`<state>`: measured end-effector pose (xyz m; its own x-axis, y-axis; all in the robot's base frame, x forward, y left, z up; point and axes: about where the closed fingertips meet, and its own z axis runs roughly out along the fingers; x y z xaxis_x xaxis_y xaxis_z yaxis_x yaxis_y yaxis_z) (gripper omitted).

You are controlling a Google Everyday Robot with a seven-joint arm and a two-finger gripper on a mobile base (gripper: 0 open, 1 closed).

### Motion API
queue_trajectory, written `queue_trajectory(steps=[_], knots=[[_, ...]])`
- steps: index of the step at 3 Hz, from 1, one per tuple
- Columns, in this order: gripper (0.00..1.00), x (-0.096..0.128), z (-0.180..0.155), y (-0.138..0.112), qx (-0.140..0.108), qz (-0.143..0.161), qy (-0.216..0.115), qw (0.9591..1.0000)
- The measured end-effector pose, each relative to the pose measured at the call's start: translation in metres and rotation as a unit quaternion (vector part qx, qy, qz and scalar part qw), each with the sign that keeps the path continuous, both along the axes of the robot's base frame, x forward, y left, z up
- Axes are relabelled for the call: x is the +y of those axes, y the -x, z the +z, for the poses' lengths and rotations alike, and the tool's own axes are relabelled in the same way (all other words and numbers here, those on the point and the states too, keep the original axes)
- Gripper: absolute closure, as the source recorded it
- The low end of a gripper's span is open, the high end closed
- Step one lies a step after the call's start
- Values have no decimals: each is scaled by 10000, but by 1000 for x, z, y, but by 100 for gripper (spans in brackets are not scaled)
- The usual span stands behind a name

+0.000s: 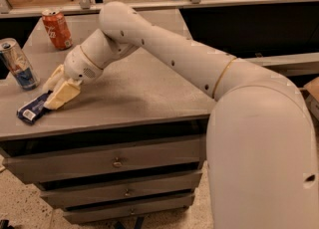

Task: Move rxbar blueberry near coke can

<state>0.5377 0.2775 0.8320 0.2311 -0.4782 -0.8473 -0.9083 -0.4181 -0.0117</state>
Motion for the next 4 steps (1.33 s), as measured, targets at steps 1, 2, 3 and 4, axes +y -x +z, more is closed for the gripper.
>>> queue_trajectory(steps=[1,2,3,4], knots=[[100,-20,22,4,-279,-386,-182,9987],[100,-62,61,8,-715,-1052,-377,9912],[100,-92,79,-3,-743,-1710,-430,9815],[100,-92,79,-3,-743,-1713,-431,9815]])
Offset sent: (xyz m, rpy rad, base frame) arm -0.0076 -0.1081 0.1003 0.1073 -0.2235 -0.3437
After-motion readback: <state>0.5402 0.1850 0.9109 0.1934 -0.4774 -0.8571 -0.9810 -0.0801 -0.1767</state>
